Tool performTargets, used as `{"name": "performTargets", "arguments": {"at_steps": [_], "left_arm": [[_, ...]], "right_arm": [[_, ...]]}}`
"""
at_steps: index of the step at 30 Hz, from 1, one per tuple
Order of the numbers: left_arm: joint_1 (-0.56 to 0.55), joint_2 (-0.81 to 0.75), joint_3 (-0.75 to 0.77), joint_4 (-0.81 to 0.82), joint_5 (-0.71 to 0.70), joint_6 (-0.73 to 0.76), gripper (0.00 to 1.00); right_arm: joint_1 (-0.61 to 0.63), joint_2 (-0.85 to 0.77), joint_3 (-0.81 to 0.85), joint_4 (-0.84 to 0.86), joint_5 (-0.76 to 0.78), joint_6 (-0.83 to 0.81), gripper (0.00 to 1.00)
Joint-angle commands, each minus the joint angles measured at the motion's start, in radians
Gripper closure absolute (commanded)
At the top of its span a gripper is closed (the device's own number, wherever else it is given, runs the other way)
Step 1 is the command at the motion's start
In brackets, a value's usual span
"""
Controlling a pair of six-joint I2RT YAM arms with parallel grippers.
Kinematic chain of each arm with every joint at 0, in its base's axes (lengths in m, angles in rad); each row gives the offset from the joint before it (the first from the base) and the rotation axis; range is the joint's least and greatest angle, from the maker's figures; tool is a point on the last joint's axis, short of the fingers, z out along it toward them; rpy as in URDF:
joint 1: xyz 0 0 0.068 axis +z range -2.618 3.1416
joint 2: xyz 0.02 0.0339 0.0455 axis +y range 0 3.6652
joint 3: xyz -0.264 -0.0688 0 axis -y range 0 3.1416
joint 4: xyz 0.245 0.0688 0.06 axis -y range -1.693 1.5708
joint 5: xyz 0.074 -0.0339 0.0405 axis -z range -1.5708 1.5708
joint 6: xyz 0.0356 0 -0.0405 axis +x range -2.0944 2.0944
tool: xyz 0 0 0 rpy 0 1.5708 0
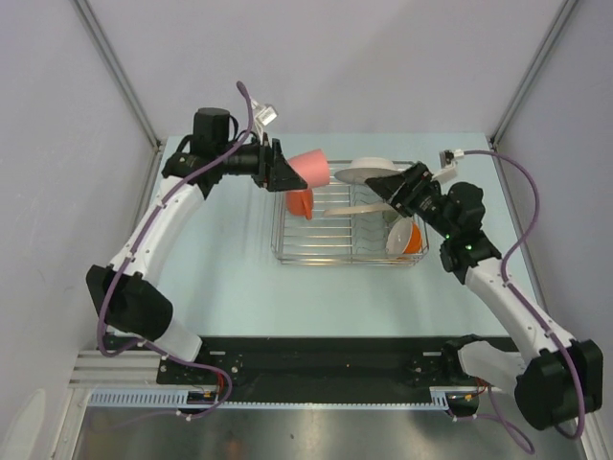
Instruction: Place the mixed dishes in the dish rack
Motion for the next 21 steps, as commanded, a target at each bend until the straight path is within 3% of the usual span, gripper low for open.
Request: {"name": "performTargets", "arguments": {"at_steps": [1, 4, 9, 21], "left_arm": [[-0.019, 0.050, 0.157, -0.357, -0.281, 0.295, 0.99], [-0.039, 0.109, 0.151, -0.437, -0.446, 0.357, 1.00], [-0.114, 0.158, 0.101, -0.428, -0.670, 0.423, 1.00], [-0.252, 0.268, 0.107, -0.419, -0.970, 0.527, 1.00]], "right_arm": [[-0.012, -0.153, 0.010, -0.258, 0.155, -0.217, 0.20], [-0.012, -0.242, 0.010, -0.323, 0.235, -0.257, 0.20], [-0.019, -0.296, 0.010, -0.360, 0.281, -0.295, 0.21], [-0.022, -0.316, 0.010, -0.414, 0.301, -0.317, 0.22]]}}
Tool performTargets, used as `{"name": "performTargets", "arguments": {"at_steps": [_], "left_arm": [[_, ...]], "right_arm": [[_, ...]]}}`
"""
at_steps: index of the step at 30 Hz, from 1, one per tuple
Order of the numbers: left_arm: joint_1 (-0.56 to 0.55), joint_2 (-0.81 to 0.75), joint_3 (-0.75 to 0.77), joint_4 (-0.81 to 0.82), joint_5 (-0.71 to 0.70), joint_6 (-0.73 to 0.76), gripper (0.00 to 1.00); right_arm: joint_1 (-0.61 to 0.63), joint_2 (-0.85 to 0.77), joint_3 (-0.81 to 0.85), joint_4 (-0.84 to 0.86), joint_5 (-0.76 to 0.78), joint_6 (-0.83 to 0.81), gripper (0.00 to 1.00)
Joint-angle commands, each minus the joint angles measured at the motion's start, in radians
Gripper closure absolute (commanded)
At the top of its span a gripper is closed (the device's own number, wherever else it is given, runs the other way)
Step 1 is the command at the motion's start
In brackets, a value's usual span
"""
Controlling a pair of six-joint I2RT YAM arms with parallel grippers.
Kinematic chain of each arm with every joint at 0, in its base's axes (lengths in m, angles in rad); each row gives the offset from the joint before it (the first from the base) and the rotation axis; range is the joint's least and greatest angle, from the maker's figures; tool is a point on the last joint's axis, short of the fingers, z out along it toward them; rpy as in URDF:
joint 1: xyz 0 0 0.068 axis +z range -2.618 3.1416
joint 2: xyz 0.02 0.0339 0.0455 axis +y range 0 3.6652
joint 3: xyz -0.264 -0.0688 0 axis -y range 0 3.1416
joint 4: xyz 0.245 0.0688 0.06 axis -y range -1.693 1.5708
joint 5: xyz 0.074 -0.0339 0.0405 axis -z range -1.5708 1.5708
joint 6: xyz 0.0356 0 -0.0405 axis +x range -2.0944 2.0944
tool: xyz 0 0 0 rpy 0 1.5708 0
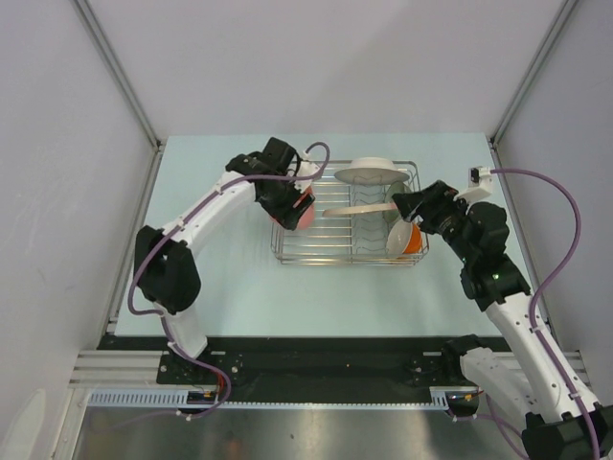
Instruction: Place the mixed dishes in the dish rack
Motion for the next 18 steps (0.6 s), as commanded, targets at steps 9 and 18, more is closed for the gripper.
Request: {"name": "performTargets", "arguments": {"at_steps": [9, 18], "left_arm": [[-0.117, 0.152, 0.081, -0.024, -0.255, 0.126, 1.00], [-0.135, 0.188, 0.106, -0.053, -0.284, 0.164, 0.62]], "right_arm": [[-0.006, -0.047, 0.010, -0.053, 0.050, -0.051, 0.22], [-0.006, -0.058, -0.006, -0.056, 0.049, -0.050, 0.22]]}}
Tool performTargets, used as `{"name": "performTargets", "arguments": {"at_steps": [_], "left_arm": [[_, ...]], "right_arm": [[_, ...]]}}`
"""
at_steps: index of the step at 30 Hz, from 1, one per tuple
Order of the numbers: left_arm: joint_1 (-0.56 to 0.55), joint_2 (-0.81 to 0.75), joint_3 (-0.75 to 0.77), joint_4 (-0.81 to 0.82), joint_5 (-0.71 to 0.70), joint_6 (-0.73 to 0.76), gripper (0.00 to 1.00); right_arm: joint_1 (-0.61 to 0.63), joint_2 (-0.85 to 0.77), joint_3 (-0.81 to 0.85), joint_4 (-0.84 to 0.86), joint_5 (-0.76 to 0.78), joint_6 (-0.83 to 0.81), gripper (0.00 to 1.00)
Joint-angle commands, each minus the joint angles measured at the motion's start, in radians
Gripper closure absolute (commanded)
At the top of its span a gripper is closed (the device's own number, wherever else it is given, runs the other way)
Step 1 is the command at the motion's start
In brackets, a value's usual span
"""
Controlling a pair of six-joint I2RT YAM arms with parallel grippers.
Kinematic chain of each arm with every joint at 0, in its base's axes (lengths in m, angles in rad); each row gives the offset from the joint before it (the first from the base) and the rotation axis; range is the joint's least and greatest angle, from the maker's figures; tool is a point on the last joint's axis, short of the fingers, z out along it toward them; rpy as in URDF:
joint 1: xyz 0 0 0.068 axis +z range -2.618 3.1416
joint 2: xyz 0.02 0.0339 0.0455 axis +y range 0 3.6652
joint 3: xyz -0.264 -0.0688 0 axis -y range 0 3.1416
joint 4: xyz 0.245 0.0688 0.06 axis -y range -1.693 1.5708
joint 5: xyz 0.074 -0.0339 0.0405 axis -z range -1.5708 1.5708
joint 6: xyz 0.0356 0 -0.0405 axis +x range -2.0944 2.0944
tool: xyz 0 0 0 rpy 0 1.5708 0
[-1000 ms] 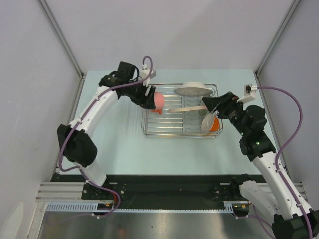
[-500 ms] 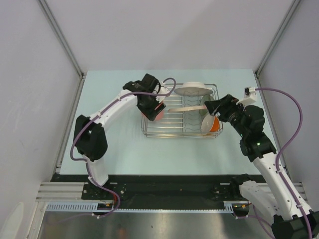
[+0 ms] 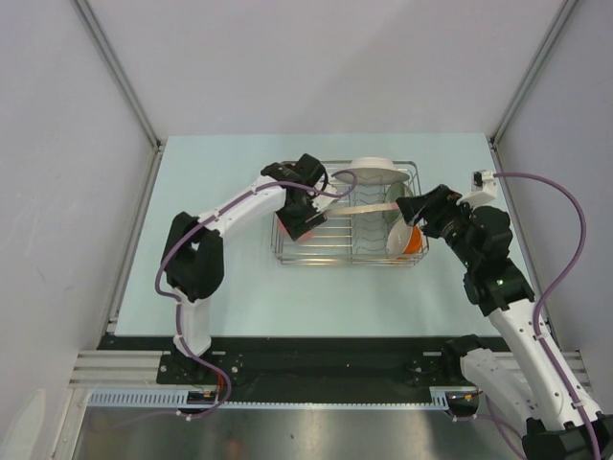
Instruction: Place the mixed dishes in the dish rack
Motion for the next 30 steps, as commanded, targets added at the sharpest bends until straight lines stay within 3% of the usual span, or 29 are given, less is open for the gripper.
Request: {"name": "performTargets", "arguments": {"at_steps": [1, 7, 17, 21, 23, 25, 30], "left_arm": [[-0.009, 0.004, 0.059, -0.019, -0.039, 0.036, 0.56], [-0.023, 0.001, 0.062, -0.018, -0.051, 0.047, 0.22], [-0.033, 0.008, 0.054, -0.035, -0.042, 0.068, 0.18], [-0.037, 0.004, 0.062, -0.037, -0.042, 0.067, 0.12], [-0.037, -0.001, 0.066, -0.034, -0.048, 0.065, 0.02], [-0.037, -0.010, 0.074, -0.032, -0.057, 0.061, 0.00], [-0.037, -0.045, 0.107, -0.005, -0.128, 0.061, 0.00]], "right_arm": [[-0.005, -0.019, -0.010, 0.009, 0.013, -0.011, 0.22], [-0.005, -0.034, -0.025, 0.008, 0.015, -0.009, 0.22], [-0.004, -0.048, -0.033, 0.000, 0.019, -0.008, 0.22], [-0.005, -0.050, -0.039, 0.003, 0.013, -0.003, 0.22], [-0.005, -0.053, -0.042, 0.006, 0.009, -0.003, 0.22], [-0.005, -0.054, -0.044, 0.005, 0.007, -0.006, 0.22], [-0.005, -0.053, -0.049, -0.009, 0.025, -0.037, 0.14]]}}
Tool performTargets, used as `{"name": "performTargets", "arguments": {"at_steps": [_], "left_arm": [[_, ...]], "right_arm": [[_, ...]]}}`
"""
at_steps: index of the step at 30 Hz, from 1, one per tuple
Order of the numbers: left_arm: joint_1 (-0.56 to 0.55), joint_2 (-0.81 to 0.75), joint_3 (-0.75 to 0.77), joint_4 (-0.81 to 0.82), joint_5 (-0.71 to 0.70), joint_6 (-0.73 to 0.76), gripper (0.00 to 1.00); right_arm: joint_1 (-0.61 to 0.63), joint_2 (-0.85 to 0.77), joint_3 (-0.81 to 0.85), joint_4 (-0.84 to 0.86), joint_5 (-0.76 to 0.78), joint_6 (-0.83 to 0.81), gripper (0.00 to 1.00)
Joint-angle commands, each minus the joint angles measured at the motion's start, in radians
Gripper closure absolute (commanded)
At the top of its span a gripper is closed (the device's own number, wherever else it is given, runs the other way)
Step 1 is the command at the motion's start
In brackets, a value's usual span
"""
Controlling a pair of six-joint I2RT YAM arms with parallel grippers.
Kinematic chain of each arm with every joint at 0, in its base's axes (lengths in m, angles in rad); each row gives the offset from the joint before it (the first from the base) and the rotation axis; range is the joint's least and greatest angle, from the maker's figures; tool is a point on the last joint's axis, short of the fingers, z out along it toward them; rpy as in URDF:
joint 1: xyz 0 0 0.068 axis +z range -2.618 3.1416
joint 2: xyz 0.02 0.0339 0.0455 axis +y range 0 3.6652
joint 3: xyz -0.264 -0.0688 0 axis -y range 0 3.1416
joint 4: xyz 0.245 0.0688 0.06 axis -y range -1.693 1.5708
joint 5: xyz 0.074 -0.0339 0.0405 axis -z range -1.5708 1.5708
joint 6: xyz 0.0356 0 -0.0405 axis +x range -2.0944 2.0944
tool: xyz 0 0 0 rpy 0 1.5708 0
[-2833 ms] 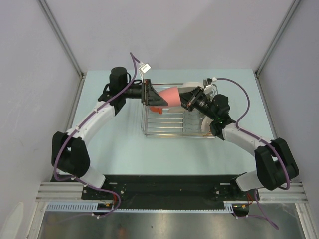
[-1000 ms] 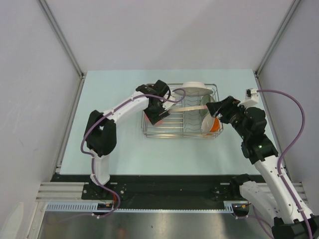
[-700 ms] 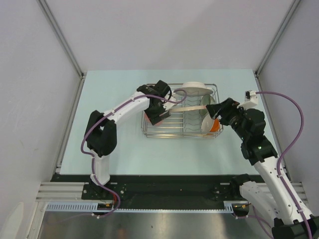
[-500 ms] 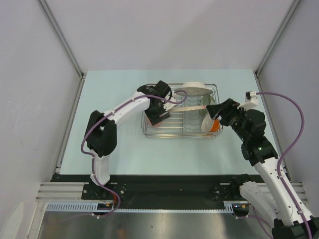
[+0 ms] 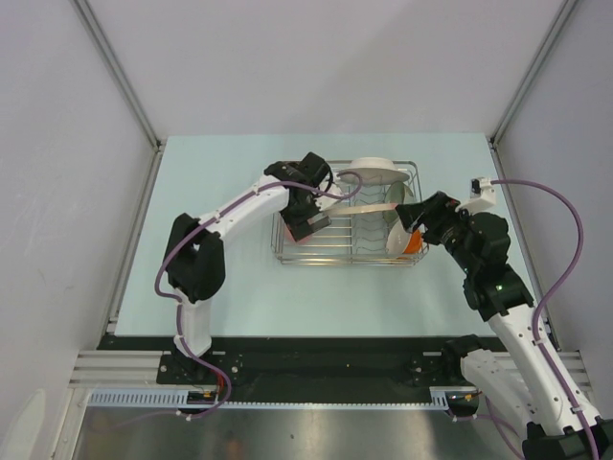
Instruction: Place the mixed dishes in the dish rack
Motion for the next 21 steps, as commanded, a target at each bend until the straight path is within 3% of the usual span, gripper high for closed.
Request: {"name": "performTargets", "arguments": {"at_steps": [1, 2, 3, 13, 21], "left_arm": [[-0.008, -0.051, 0.081, 0.020, -0.078, 0.009, 0.00], [-0.008, -0.052, 0.092, 0.014, -0.085, 0.012, 0.00], [-0.008, -0.058, 0.112, 0.010, -0.087, 0.012, 0.00], [0.006, -0.127, 0.129, -0.035, -0.003, -0.010, 0.00], [0.090, -0.297, 0.081, 0.169, 0.045, -0.201, 0.00]], "right_arm": [[-0.005, -0.016, 0.000, 0.003, 0.027, -0.029, 0.11], [-0.005, -0.013, -0.003, 0.001, 0.029, -0.028, 0.01], [-0.005, -0.013, -0.003, 0.000, 0.031, -0.029, 0.00], [0.001, -0.021, 0.003, -0.064, 0.099, -0.108, 0.00], [0.076, 0.019, 0.034, -0.143, 0.178, -0.263, 0.00]]}}
